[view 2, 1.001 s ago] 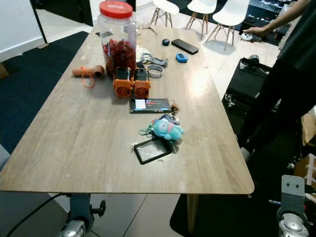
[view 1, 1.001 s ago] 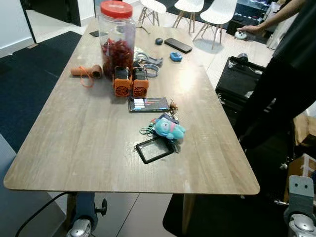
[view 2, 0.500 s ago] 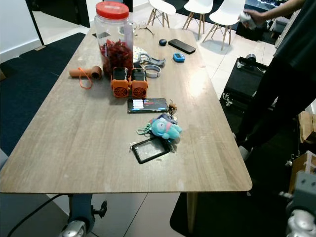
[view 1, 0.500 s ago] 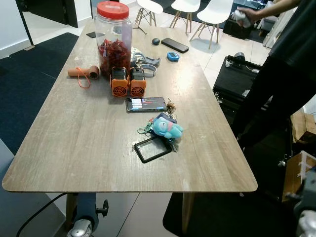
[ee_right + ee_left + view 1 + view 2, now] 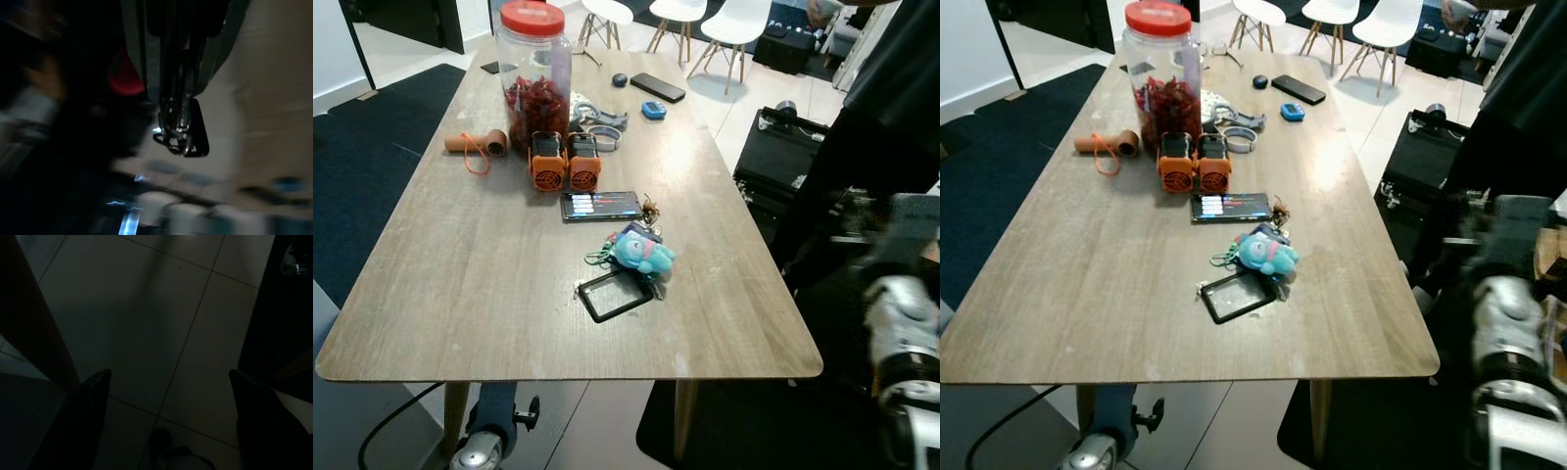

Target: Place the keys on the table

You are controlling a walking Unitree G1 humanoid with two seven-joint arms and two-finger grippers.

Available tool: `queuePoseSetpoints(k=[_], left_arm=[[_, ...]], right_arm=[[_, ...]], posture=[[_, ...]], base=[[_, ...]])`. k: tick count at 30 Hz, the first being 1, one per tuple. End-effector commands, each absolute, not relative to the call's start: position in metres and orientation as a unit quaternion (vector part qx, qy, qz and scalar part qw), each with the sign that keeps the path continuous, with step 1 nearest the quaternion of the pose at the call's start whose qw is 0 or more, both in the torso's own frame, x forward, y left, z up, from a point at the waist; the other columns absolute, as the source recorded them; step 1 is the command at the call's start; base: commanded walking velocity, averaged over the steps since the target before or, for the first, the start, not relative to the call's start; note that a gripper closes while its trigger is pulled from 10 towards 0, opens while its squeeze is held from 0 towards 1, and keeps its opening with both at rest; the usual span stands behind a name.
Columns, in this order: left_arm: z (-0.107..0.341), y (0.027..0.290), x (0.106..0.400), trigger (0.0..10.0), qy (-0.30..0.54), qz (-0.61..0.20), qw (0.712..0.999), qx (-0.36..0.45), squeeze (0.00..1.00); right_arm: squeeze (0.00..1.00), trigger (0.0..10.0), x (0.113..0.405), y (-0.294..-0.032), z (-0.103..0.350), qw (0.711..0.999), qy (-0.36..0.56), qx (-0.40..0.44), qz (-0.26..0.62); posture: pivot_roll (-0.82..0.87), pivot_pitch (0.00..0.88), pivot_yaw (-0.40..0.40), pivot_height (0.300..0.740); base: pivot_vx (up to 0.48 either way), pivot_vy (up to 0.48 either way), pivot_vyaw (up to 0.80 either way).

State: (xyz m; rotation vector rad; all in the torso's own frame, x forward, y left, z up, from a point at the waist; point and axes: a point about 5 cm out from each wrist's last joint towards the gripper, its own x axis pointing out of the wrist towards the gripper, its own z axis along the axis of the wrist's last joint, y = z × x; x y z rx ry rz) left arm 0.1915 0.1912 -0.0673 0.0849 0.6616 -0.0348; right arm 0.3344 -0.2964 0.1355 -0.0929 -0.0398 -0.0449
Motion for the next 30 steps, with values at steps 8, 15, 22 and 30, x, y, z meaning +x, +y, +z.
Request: queuePoseSetpoints(k=[8,15,22,30], left_arm=[[-0.070,0.191,0.186,10.0,0.332,-0.016,0.942,0.047,0.00],[-0.071,0.194,0.183,10.0,0.332,-0.016,0.942,0.048,0.00],[-0.071,0.193,0.183,10.0,0.332,-0.016,0.942,0.047,0.00],[-0.071,0.193,0.183,10.0,0.333,-0.015,0.942,0.046,0.00]], right_arm=[[0.00,10.0,0.338,-0.199,0.133,0.947,0.022,-0.101,0.303],[0.00,10.0,0.328,-0.196,0.124,0.913,0.075,-0.166,0.366],[0.00,10.0,0.323,-0.194,0.119,0.896,0.101,-0.196,0.385],[0.00,10.0,0.311,-0.184,0.127,0.870,0.122,-0.201,0.434]], posture=[[0.10,0.007,-0.130,0.740],[0.09,0.007,-0.124,0.740],[0.09,0.007,-0.123,0.740],[0.09,0.007,-0.121,0.740]], base=[[0.000,0.000,0.00],[0.000,0.000,0.00],[0.000,0.000,0.00],[0.000,0.000,0.00]])
